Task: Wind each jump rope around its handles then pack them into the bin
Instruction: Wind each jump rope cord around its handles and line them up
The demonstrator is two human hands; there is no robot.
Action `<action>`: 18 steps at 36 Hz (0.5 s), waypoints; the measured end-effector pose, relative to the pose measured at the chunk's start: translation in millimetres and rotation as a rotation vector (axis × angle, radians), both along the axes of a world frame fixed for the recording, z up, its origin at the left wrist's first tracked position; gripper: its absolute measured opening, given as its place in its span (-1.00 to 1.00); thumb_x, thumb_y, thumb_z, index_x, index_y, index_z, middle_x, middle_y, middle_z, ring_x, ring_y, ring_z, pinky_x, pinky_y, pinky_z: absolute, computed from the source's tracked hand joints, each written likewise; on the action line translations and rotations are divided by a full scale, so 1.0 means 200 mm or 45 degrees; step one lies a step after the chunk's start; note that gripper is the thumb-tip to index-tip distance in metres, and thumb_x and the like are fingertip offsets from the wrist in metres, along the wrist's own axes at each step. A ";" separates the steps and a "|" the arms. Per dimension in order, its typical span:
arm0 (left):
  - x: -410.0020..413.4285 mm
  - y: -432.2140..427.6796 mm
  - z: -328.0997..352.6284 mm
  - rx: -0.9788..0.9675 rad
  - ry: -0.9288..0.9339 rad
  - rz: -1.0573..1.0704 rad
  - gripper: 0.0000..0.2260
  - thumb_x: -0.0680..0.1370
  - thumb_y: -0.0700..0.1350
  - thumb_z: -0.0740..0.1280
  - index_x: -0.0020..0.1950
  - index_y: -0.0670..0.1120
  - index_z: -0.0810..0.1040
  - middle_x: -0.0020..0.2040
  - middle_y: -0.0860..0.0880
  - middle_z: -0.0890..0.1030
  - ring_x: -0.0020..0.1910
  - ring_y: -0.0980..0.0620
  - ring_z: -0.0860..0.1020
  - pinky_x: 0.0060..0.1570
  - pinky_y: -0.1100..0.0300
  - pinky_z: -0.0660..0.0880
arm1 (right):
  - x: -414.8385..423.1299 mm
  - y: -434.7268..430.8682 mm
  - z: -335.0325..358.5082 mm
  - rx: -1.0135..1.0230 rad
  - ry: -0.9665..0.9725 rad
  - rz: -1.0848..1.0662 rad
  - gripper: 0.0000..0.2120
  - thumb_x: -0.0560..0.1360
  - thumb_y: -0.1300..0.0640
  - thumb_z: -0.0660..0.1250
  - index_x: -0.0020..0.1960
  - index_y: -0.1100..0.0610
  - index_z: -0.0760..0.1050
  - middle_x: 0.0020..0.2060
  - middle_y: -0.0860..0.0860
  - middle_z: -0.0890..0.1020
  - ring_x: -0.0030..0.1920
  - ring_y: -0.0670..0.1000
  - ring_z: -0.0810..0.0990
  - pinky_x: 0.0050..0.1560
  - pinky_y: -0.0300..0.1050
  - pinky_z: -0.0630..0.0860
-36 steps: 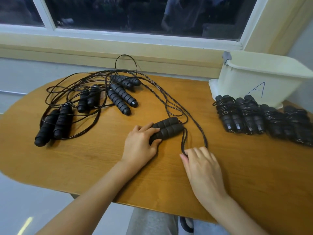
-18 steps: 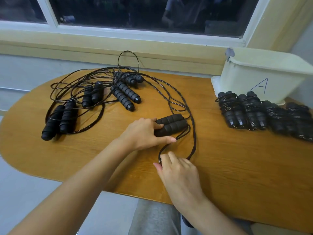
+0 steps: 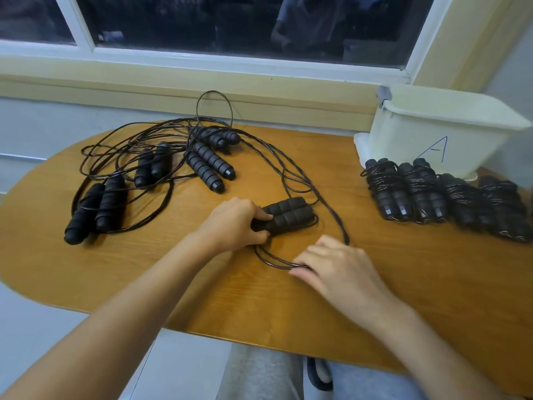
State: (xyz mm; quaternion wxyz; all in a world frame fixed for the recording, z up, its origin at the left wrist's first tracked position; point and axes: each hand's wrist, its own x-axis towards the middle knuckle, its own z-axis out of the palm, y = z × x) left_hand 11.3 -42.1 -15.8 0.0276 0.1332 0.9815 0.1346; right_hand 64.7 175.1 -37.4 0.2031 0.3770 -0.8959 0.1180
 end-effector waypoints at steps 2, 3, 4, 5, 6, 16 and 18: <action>0.01 -0.01 -0.03 0.014 0.045 0.001 -0.57 0.54 0.03 0.39 0.41 0.08 0.49 0.38 0.01 0.52 0.23 0.03 0.55 0.19 0.14 0.50 | -0.07 0.11 0.01 -0.015 -0.147 0.039 -0.78 0.46 -0.10 0.32 -0.10 -0.02 0.68 -0.28 -0.20 0.62 -0.19 -0.18 0.55 -0.31 -0.52 0.25; 0.01 -0.01 -0.05 0.039 0.065 0.009 -0.57 0.55 0.03 0.38 0.42 0.09 0.47 0.38 0.02 0.52 0.20 0.04 0.56 0.16 0.15 0.51 | -0.10 0.16 0.01 -0.034 -0.220 0.042 -0.74 0.46 -0.14 0.30 -0.07 -0.03 0.68 -0.26 -0.23 0.60 -0.17 -0.25 0.51 -0.29 -0.52 0.23; 0.02 -0.02 -0.07 0.072 0.088 0.020 -0.56 0.55 0.03 0.38 0.42 0.10 0.46 0.36 0.02 0.54 0.15 0.04 0.58 0.12 0.16 0.52 | -0.13 0.20 0.00 -0.067 -0.300 0.033 -0.69 0.46 -0.19 0.26 -0.05 -0.05 0.68 -0.24 -0.26 0.56 -0.15 -0.29 0.49 -0.26 -0.49 0.26; 0.02 -0.02 -0.09 0.112 0.106 0.034 -0.56 0.55 0.03 0.38 0.42 0.12 0.43 0.32 0.02 0.57 0.09 0.05 0.59 0.08 0.15 0.54 | -0.15 0.23 -0.01 -0.103 -0.376 0.012 -0.64 0.46 -0.24 0.21 -0.04 -0.07 0.68 -0.22 -0.28 0.53 -0.12 -0.31 0.49 -0.21 -0.45 0.32; 0.03 -0.02 -0.11 0.160 0.117 0.048 -0.56 0.54 0.03 0.39 0.40 0.13 0.39 0.30 0.03 0.58 0.05 0.04 0.60 0.05 0.13 0.55 | -0.18 0.26 -0.03 -0.125 -0.434 -0.011 -0.61 0.45 -0.28 0.19 -0.04 -0.08 0.68 -0.20 -0.29 0.50 -0.07 -0.33 0.49 -0.19 -0.40 0.37; 0.06 -0.02 -0.25 0.217 0.120 0.000 -0.45 0.63 0.04 0.24 0.58 0.13 0.11 0.61 -0.01 0.05 0.53 -0.01 0.11 0.50 0.04 0.18 | -0.24 0.32 -0.14 -0.226 -0.505 -0.044 -0.64 0.43 -0.27 0.22 -0.08 -0.08 0.67 -0.16 -0.25 0.53 -0.07 -0.26 0.53 -0.13 -0.42 0.37; 0.06 -0.02 -0.27 0.194 0.144 0.002 -0.45 0.64 0.04 0.22 0.59 0.12 0.10 0.61 -0.08 0.06 0.51 -0.04 0.13 0.48 0.09 0.16 | -0.24 0.32 -0.14 -0.230 -0.506 -0.040 -0.64 0.43 -0.27 0.22 -0.07 -0.08 0.67 -0.15 -0.25 0.52 -0.07 -0.26 0.53 -0.12 -0.42 0.37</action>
